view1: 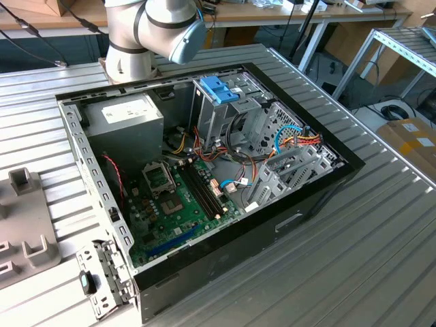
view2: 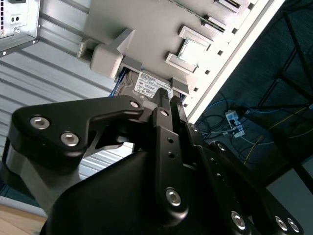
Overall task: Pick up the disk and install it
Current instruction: 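Pick up the disk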
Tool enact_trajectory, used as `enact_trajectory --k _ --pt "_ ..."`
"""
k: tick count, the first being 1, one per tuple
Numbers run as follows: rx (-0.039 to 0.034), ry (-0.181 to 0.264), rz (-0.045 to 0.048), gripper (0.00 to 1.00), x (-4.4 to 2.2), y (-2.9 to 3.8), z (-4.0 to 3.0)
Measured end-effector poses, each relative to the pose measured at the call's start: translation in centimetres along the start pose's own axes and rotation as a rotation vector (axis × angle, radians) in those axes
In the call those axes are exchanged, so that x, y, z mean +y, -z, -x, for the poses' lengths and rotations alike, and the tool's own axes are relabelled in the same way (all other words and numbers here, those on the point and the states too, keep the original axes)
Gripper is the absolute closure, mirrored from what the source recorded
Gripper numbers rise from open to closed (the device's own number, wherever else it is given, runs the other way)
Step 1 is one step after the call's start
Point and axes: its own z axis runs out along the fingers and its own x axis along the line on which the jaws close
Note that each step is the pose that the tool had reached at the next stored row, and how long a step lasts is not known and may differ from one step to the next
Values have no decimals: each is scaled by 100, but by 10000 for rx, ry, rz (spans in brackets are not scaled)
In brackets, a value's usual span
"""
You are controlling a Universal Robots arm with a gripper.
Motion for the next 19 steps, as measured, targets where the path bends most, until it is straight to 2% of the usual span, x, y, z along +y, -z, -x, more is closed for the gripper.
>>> enact_trajectory --k 4,5,6,11,16,19 --pt "0 0 0 58 0 0 0" --pt "0 0 0 58 0 0 -1" --pt "1 0 0 52 0 0 -1" --pt "3 65 2 52 0 0 -2" --pt "33 735 18 52 0 0 -2" --pt "43 976 24 52 0 0 -2"
